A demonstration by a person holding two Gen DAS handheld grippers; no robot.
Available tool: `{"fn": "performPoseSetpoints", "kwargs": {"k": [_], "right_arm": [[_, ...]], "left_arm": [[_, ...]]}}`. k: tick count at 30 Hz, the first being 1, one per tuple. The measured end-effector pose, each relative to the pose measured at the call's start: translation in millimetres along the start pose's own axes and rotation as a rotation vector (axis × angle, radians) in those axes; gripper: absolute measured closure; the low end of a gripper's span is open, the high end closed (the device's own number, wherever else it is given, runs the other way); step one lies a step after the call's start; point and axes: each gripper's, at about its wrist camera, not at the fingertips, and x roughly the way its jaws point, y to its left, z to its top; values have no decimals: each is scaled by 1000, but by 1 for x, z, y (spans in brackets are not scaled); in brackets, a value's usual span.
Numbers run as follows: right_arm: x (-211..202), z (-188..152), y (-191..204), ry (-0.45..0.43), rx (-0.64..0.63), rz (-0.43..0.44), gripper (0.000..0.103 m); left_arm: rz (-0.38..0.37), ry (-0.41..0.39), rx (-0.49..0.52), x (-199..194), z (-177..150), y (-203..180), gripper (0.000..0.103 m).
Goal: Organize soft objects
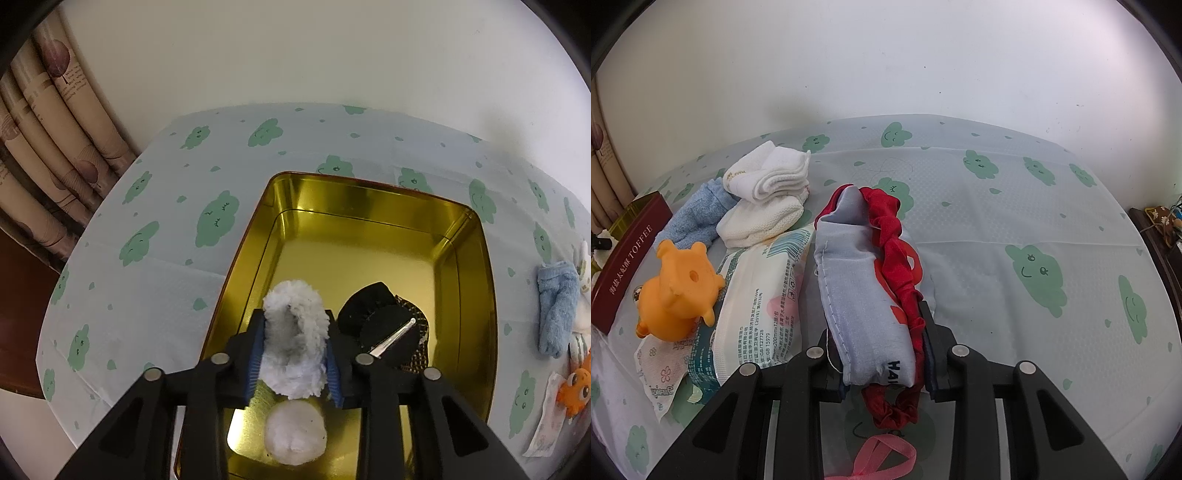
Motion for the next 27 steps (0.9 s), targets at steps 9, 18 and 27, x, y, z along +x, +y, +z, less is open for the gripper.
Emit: {"fn": "performPoseSetpoints", "kwargs": {"k": [9, 18, 27], "right_arm": [[0, 0, 0, 1, -1, -2, 74], [1, 0, 0, 1, -2, -5, 74], [1, 1, 1, 0, -4, -8, 74]], "left_arm": [[-6, -14, 10, -8, -1, -1, 66], [-36, -62, -1, -33, -9, 1, 66], [-12, -182, -20, -72, -47, 10, 66]]}}
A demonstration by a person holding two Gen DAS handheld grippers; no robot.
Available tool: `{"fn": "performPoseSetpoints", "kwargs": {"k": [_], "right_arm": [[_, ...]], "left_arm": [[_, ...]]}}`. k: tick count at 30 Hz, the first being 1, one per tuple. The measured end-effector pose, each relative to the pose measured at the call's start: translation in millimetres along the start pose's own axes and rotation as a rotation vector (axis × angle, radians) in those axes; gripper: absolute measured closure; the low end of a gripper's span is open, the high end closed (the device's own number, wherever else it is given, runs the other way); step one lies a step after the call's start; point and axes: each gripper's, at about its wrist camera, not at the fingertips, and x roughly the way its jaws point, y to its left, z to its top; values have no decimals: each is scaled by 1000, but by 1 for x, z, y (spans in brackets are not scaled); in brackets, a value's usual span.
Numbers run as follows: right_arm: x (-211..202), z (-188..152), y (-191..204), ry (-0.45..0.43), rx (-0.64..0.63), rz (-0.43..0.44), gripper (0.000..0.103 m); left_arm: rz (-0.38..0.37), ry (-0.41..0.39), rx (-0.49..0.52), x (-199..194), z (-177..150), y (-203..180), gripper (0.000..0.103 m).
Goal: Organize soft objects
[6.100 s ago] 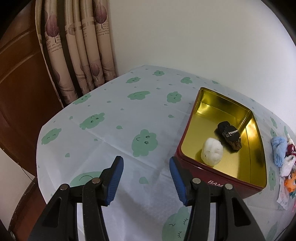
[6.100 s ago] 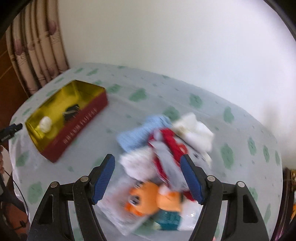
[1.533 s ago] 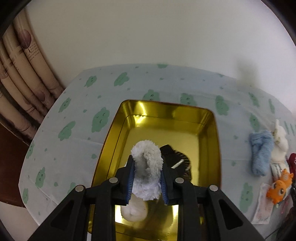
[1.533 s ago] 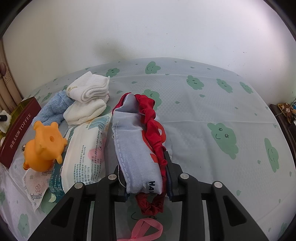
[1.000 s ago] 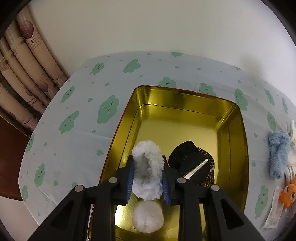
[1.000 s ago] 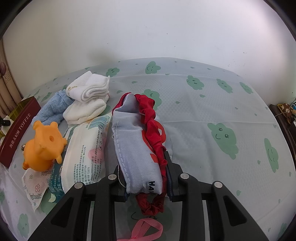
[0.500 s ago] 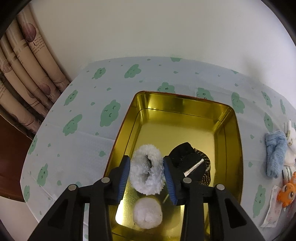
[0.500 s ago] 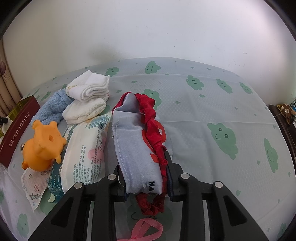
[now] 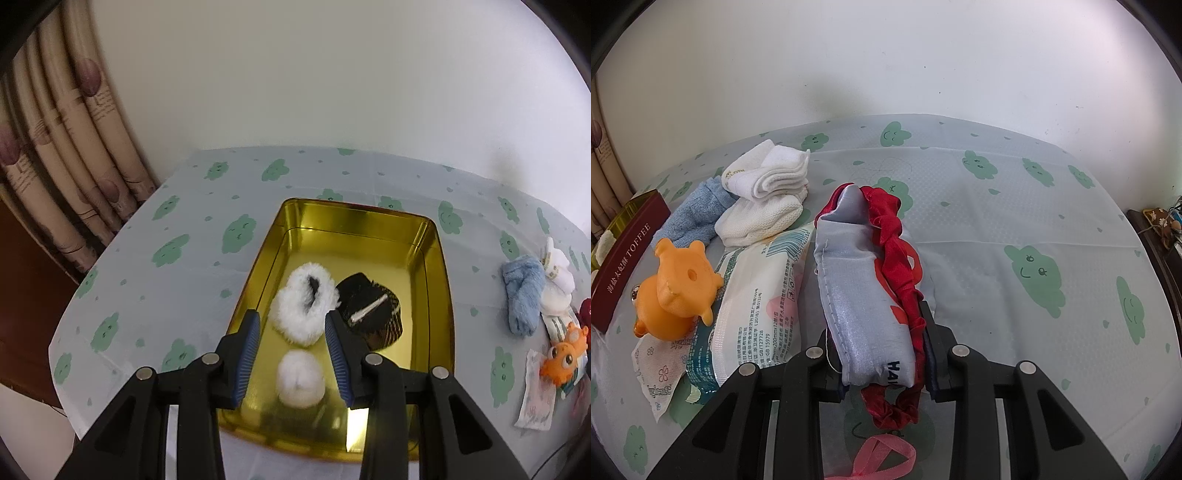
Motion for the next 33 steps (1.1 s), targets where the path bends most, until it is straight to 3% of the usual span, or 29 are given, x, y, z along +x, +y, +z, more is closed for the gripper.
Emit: {"fn": "performPoseSetpoints", "kwargs": {"k": [11, 16, 28, 33], "right_arm": [[-4, -1, -1, -8, -8, -11, 74], [-4, 0, 2, -5, -17, -30, 74], [-7, -1, 2, -7, -43, -72, 78], [-21, 2, -10, -12, -27, -81, 79]], "left_arm": [[35, -63, -76, -22, -43, 29, 66], [110, -111, -65, -26, -58, 38, 66], [120, -121, -115, -18, -74, 64, 65], [83, -122, -187, -18, -72, 77, 63]]}}
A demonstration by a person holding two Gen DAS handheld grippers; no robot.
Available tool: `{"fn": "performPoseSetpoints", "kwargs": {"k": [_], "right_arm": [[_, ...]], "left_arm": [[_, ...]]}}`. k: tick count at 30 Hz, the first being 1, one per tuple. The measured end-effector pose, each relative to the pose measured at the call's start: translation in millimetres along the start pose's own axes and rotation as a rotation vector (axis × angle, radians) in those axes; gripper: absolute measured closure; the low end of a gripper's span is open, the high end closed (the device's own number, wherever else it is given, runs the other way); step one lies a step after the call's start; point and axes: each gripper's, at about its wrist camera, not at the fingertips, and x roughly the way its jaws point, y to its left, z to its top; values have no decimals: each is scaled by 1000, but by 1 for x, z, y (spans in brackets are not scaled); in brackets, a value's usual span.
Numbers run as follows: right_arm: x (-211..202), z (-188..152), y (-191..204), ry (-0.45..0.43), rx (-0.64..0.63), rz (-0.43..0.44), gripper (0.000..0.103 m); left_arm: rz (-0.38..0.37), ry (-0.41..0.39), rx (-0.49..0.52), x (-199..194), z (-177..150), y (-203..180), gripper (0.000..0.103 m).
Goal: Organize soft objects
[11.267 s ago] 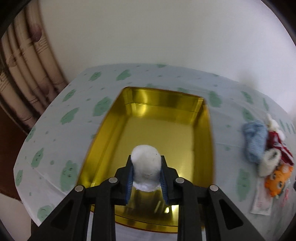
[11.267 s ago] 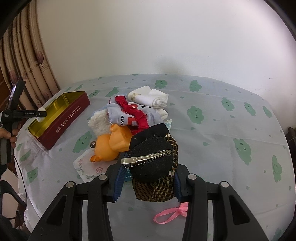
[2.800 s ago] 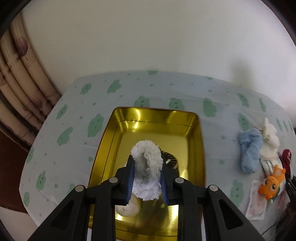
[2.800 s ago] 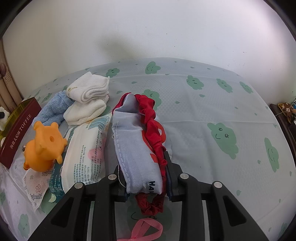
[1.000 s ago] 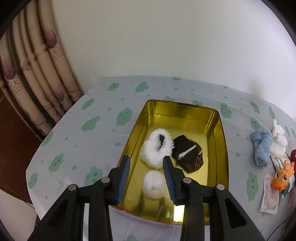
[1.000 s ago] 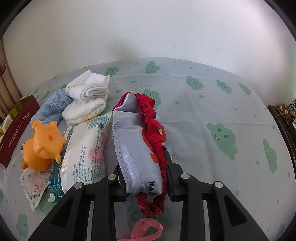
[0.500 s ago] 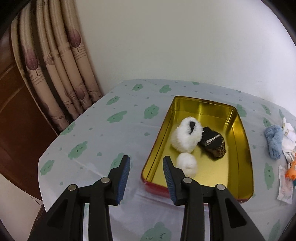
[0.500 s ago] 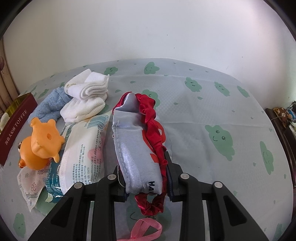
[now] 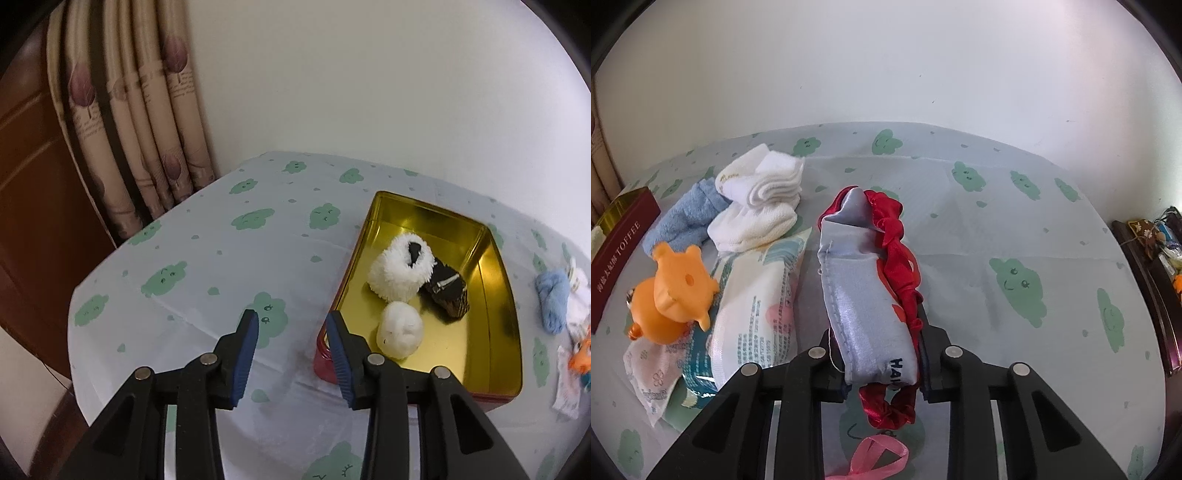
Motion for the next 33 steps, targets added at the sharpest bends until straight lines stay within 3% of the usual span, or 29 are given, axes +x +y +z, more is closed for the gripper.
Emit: {"fn": "performPoseSetpoints", "kwargs": {"k": [7, 13, 27, 33], "right_arm": [[-37, 13, -13, -54, 8, 2, 79], [-78, 29, 4, -114, -28, 45, 80], [-121, 45, 123, -113, -254, 324, 81], [-105, 55, 218, -80, -362, 414, 81]], "left_arm": [[-7, 0, -72, -1, 2, 12, 62], [-7, 14, -112, 0, 1, 19, 62], [-10, 21, -146, 0, -1, 25, 62], [-7, 31, -203, 2, -1, 37, 61]]}}
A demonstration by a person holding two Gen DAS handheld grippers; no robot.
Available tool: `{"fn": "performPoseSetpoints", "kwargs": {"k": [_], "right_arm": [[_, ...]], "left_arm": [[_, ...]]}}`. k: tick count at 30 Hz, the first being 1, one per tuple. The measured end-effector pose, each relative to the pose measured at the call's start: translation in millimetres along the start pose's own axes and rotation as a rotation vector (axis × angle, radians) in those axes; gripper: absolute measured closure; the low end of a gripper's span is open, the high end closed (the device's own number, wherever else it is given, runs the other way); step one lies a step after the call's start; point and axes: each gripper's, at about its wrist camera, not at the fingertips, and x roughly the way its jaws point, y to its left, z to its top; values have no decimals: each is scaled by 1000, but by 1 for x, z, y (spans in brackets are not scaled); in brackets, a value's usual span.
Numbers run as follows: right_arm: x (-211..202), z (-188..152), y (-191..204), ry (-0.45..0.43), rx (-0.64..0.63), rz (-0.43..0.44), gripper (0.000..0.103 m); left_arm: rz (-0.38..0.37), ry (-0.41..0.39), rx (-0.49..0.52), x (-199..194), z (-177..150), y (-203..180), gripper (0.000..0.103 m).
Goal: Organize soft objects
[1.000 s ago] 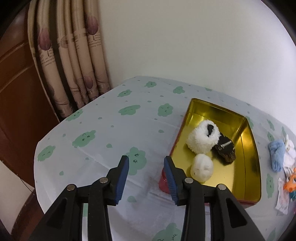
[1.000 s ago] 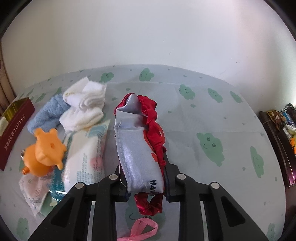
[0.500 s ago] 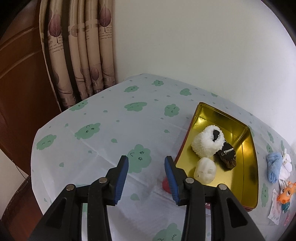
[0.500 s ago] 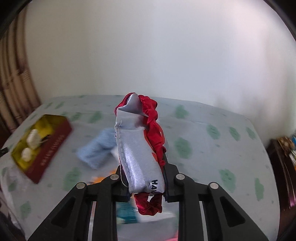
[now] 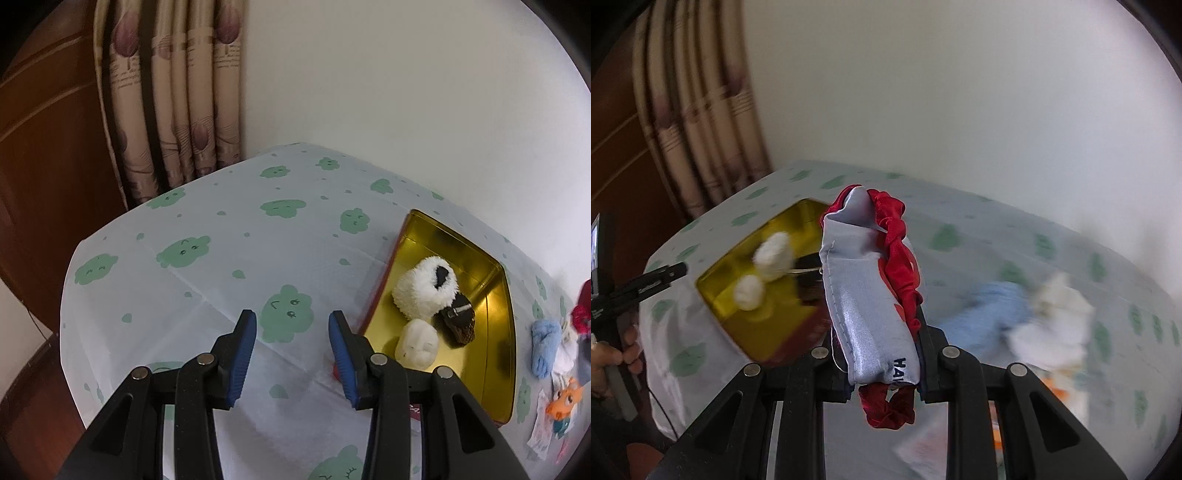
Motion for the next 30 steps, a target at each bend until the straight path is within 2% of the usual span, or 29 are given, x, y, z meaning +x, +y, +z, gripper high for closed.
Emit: {"fn": "performPoseSetpoints", "kwargs": {"k": [8, 15, 20, 25, 27, 30], "right_arm": [[75, 27, 66, 72, -42, 80, 81], [124, 37, 103, 115, -52, 91, 81], [148, 35, 116, 154, -43, 94, 80], [154, 29, 121, 155, -49, 88, 64], [153, 28, 122, 152, -54, 86, 52], [147, 27, 119, 139, -44, 88, 44]], "left_arm": [[61, 10, -69, 3, 2, 18, 61], [105, -7, -114, 1, 4, 31, 61], [97, -9, -130, 1, 5, 34, 61], [91, 0, -123, 3, 5, 33, 62], [87, 0, -121, 2, 5, 33, 61], [86, 0, -120, 2, 5, 32, 61]]}}
